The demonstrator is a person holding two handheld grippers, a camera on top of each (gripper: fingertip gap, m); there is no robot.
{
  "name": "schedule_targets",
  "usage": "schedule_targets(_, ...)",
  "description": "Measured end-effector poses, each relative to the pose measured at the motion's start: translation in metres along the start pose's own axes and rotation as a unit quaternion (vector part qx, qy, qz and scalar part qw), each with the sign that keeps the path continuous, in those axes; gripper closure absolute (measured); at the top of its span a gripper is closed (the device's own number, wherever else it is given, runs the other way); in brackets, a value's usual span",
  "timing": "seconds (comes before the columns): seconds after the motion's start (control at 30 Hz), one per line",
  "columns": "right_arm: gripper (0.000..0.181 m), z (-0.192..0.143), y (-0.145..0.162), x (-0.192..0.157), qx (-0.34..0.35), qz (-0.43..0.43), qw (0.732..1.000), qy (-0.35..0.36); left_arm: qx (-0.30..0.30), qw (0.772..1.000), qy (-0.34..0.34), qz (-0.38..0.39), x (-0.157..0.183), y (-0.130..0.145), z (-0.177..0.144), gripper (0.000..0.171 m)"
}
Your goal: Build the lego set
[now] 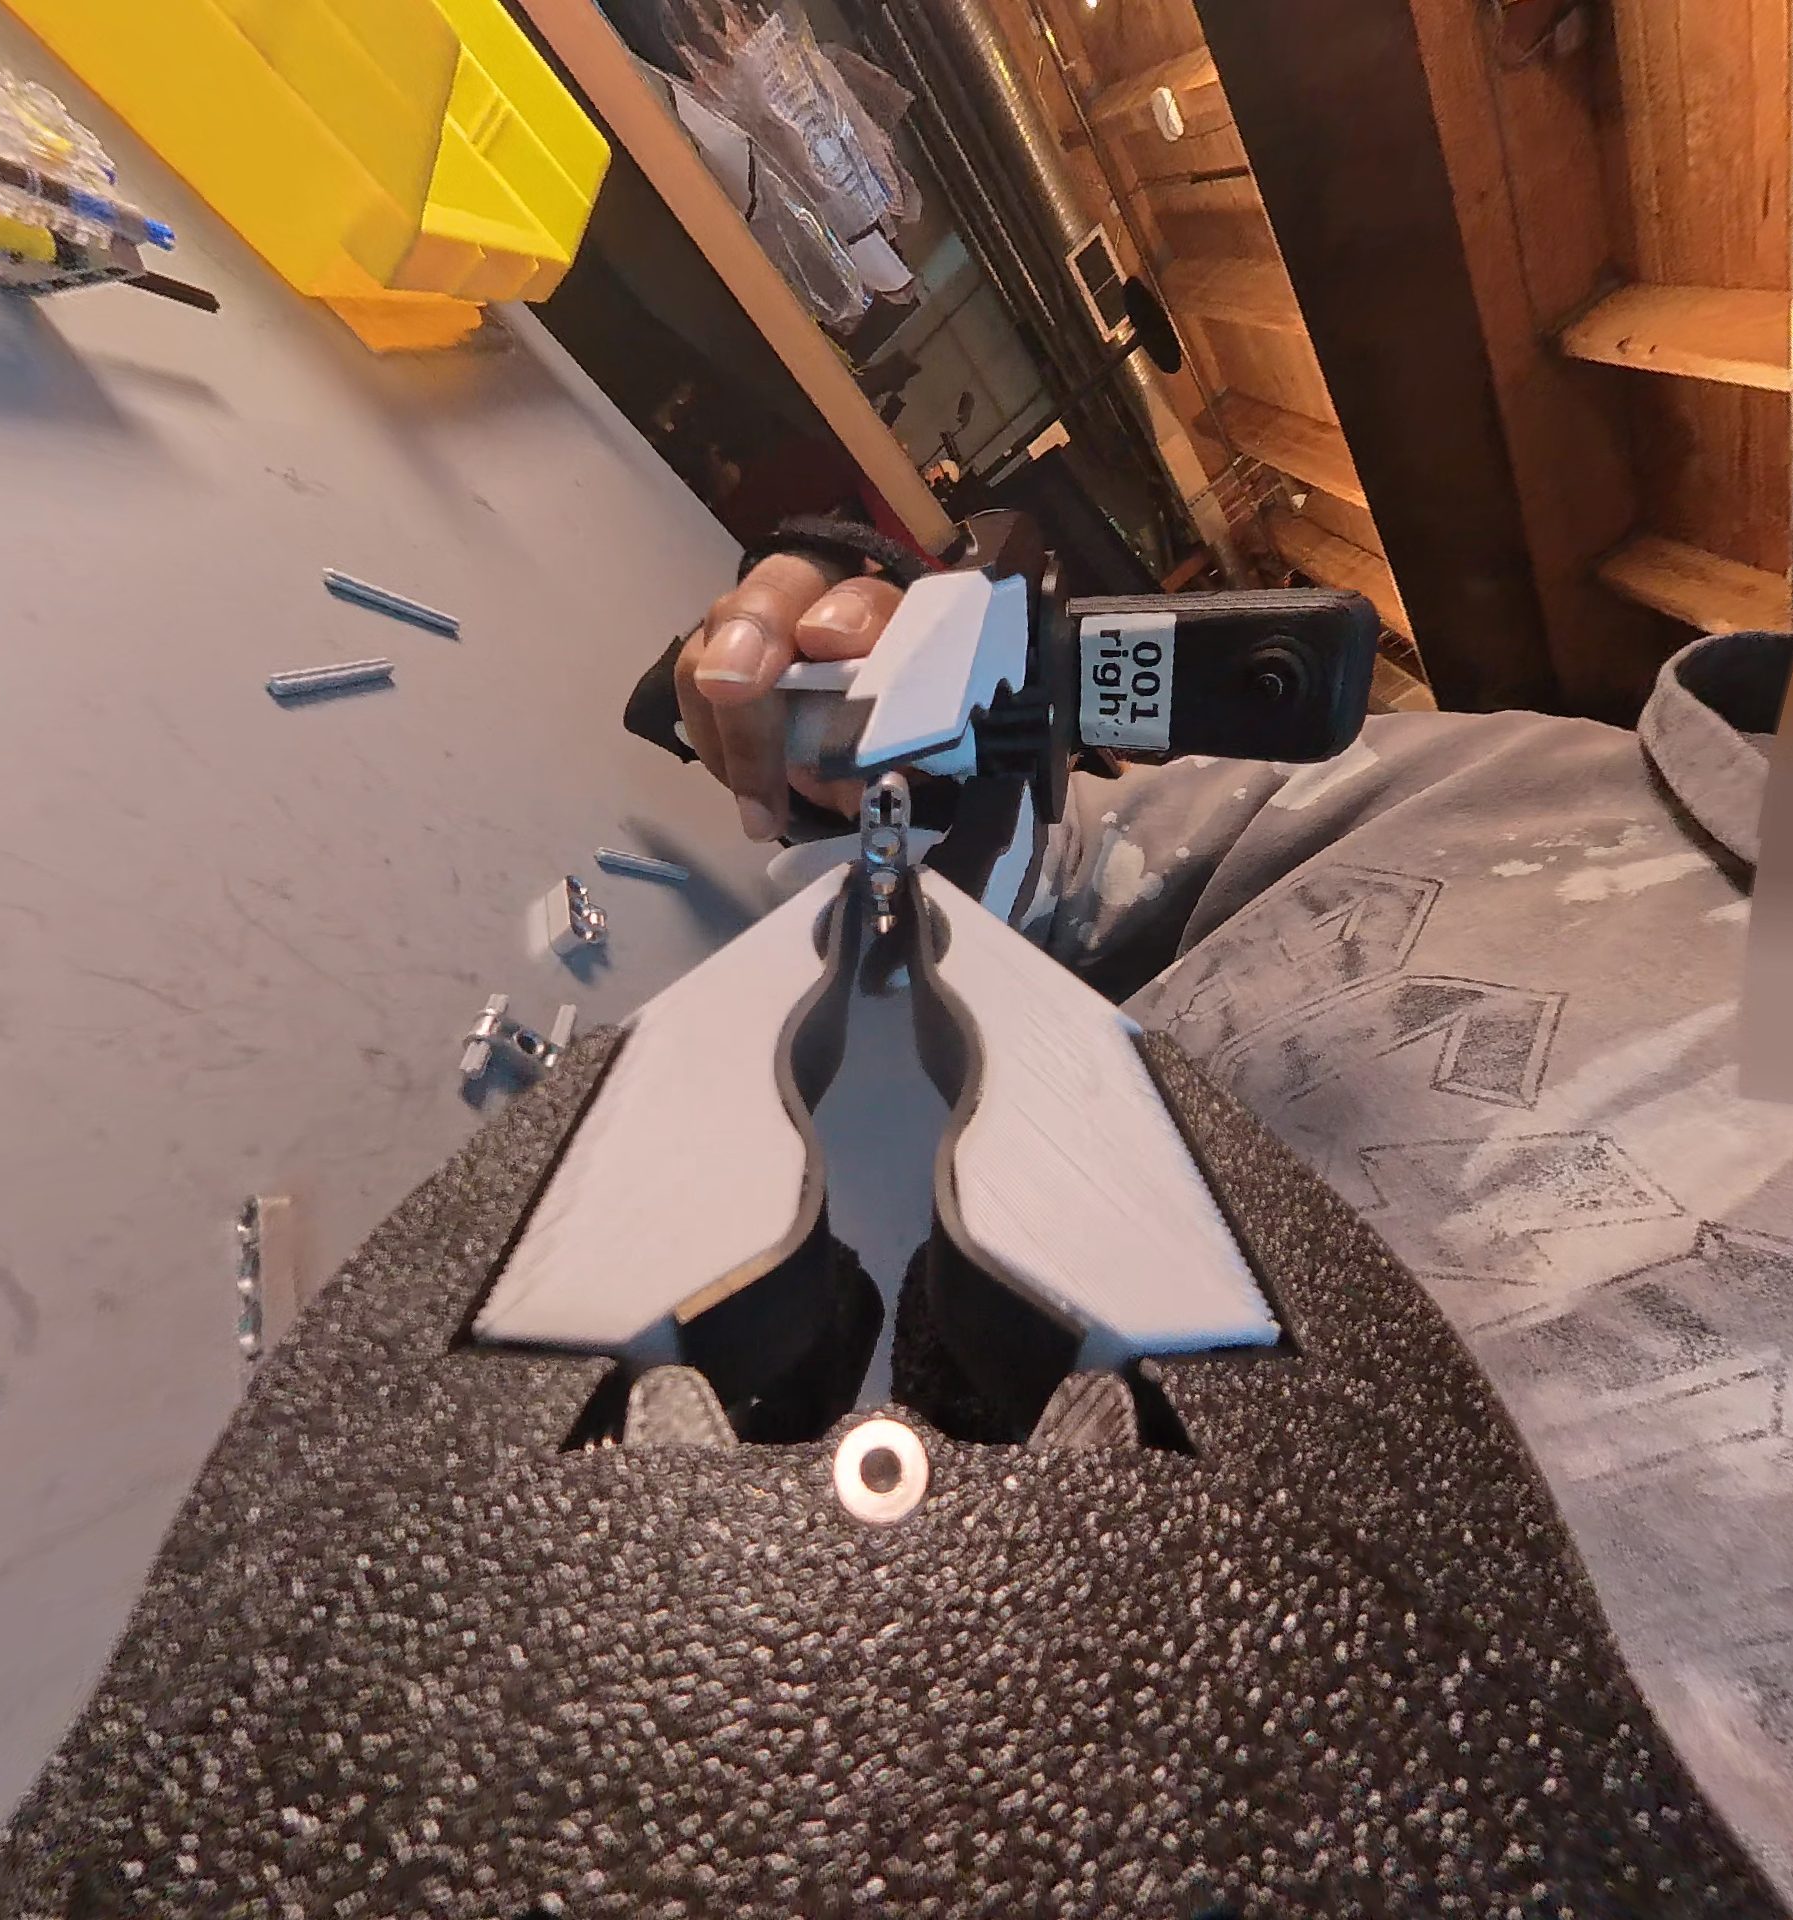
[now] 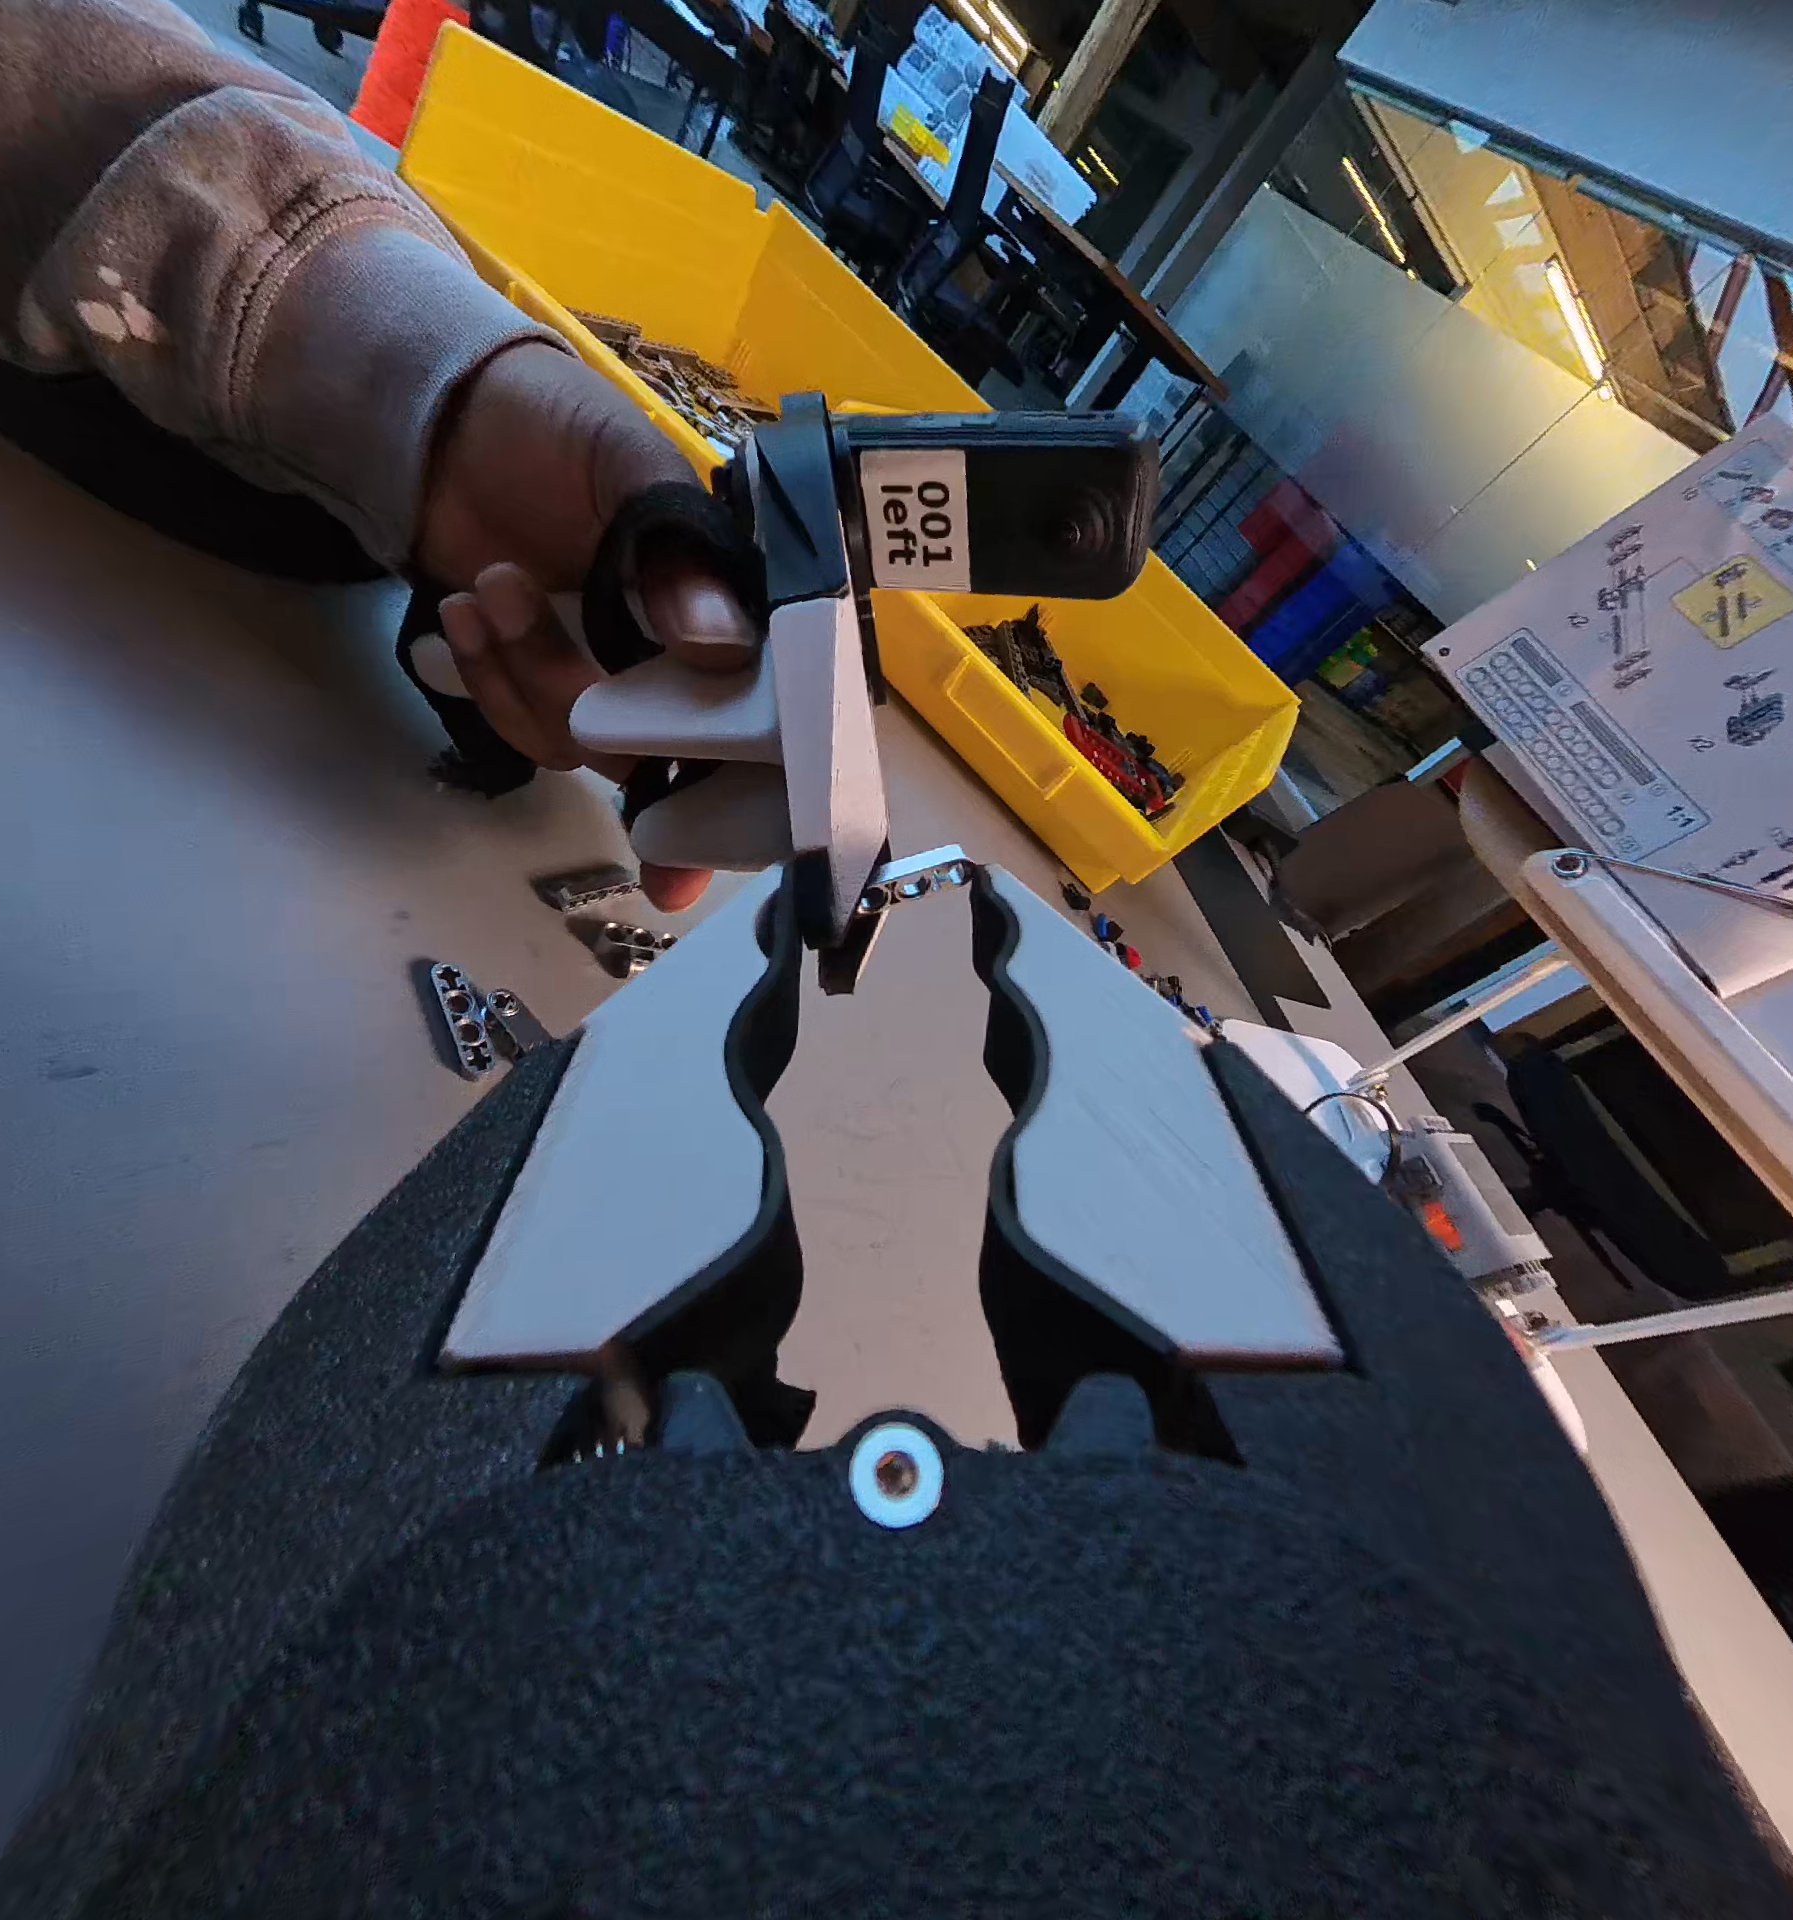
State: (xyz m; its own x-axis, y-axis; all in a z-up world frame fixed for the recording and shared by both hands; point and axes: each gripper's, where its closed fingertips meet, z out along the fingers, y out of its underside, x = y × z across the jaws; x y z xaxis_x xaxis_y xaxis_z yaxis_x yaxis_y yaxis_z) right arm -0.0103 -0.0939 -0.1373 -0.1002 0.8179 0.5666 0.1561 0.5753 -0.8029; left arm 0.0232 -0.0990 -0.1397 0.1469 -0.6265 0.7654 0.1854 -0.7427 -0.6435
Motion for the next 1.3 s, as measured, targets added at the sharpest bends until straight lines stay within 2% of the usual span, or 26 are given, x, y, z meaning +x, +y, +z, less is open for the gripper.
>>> schedule_targets(0.23,0.151,-0.001,-0.001,-0.002,0.01,0.033,0.999,-0.019,0.006,0.999,0.025,-0.029,0.003,0.0,0.001,0.167)
schedule_targets(0.27,0.153,-0.001,-0.001,-0.003,0.013,0.043,0.999,-0.025,0.012,0.999,0.029,-0.03,0.004,-0.002,0.0,0.164)
schedule_targets(0.3,0.167,-0.001,-0.001,-0.006,0.015,0.054,0.998,-0.037,0.017,0.999,0.032,-0.03,0.004,-0.004,-0.001,0.166)
schedule_targets(0.5,0.165,-0.001,-0.003,-0.008,0.022,0.068,0.996,-0.046,0.004,1.0,0.019,0.003,0.006,-0.002,-0.002,0.169)
schedule_targets(0.93,0.164,-0.001,0.006,-0.003,0.007,0.07,0.997,-0.038,0.013,1.0,-0.019,0.017,-0.006,-0.009,-0.013,0.169)
schedule_targets(1.03,0.166,0.0,0.006,-0.003,0.002,0.06,0.998,-0.035,0.011,1.0,-0.017,0.017,-0.005,-0.008,-0.012,0.17)
schedule_targets(1.07,0.171,0.0,0.007,-0.003,0.0,0.06,0.998,-0.033,0.01,1.0,-0.015,0.016,-0.005,-0.007,-0.011,0.169)
schedule_targets(1.3,0.172,-0.002,0.006,-0.004,0.003,0.063,0.997,-0.044,0.006,1.0,-0.004,0.013,-0.003,-0.006,-0.01,0.169)
